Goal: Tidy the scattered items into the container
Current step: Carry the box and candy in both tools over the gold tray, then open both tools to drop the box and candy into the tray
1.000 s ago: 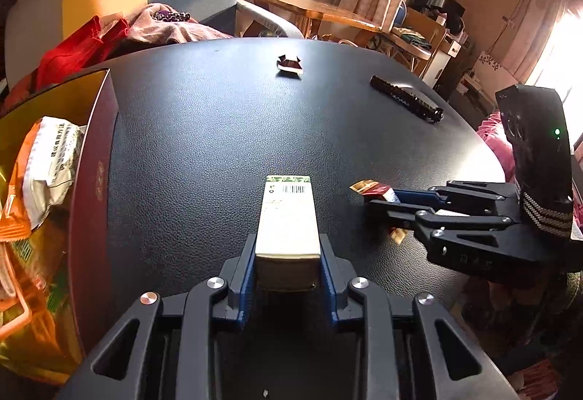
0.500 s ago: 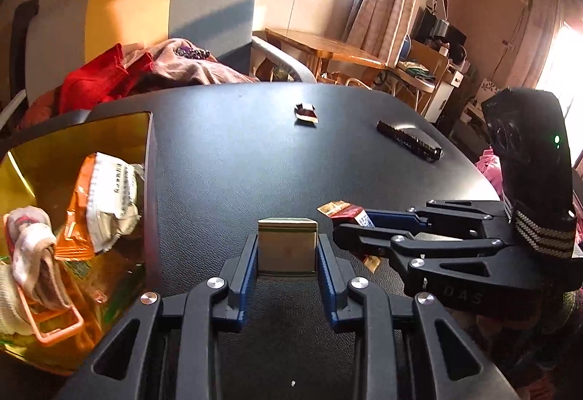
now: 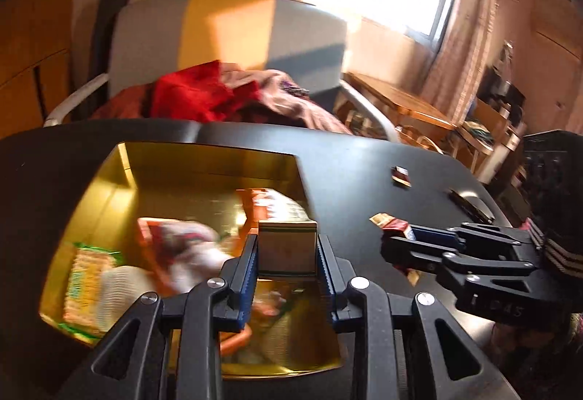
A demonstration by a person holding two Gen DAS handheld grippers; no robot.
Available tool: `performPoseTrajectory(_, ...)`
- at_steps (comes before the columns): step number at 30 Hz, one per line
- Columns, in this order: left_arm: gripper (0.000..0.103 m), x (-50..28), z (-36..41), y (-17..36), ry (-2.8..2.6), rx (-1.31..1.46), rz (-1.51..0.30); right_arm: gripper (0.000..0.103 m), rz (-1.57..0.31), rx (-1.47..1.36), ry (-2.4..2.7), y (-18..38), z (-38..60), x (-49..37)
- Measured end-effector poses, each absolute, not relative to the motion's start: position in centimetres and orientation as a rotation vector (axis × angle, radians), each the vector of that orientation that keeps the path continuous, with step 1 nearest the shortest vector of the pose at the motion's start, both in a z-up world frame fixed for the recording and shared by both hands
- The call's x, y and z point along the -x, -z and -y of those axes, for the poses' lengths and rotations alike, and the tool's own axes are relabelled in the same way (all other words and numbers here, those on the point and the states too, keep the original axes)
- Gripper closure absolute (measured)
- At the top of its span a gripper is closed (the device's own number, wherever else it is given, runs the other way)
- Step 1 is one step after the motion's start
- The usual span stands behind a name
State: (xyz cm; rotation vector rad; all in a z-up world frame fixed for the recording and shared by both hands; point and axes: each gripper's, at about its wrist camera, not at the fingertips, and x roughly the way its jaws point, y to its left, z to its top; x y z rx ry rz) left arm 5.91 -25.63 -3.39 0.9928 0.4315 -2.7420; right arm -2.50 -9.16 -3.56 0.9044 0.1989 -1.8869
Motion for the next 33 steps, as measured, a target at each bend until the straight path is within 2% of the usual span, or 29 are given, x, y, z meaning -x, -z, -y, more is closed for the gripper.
performPoseTrajectory(7, 0.071, -7.1, 30.7, 4.7, 2.611, -0.968, -0.448, 0.078, -0.274, -0.900, 1.788, 3.8, 17.4, 1.0)
performPoseTrajectory(12, 0.070, -7.6, 31.4, 5.6, 2.575, -0.981, -0.393, 0.078, -0.316, -0.929, 1.757, 5.1, 21.1, 0.4)
performPoseTrajectory(15, 0.065, -8.2, 32.2, 6.1, 2.551, -0.972, -0.433, 0.076, -0.326, -0.950, 1.759, 5.8, 21.6, 0.3)
performPoseTrajectory(17, 0.056, -8.7, 32.6, 6.2, 2.538, -0.958, -0.456, 0.076, -0.323, -0.957, 1.758, 6.1, 21.5, 0.3)
performPoseTrajectory(19, 0.052, -9.3, 32.9, 6.3, 2.525, -0.942, -0.479, 0.073, -0.327, -0.960, 1.764, 6.3, 21.3, 0.2)
performPoseTrajectory(23, 0.050, -10.2, 32.7, 6.5, 2.505, -0.944, -0.478, 0.070, -0.322, -0.963, 1.773, 6.4, 20.5, 0.0)
performPoseTrajectory(24, 0.048, -10.5, 32.4, 6.5, 2.505, -0.943, -0.472, 0.067, -0.317, -0.961, 1.776, 6.4, 20.1, -0.2)
performPoseTrajectory(26, 0.044, -11.1, 31.8, 6.3, 2.512, -0.938, -0.464, 0.057, -0.303, -0.954, 1.792, 6.2, 19.3, -0.4)
performPoseTrajectory(28, 0.043, -11.8, 31.0, 5.9, 2.529, -0.929, -0.462, 0.036, -0.271, -0.940, 1.820, 5.8, 17.9, -0.5)
performPoseTrajectory(31, 0.043, -12.3, 29.5, 5.3, 2.527, -0.927, -0.413, 0.018, -0.215, -0.914, 1.874, 5.3, 15.5, -0.6)
performPoseTrajectory(33, 0.043, -12.5, 28.6, 4.7, 2.541, -0.918, -0.390, 0.011, -0.174, -0.912, 1.926, 5.2, 13.4, -0.2)
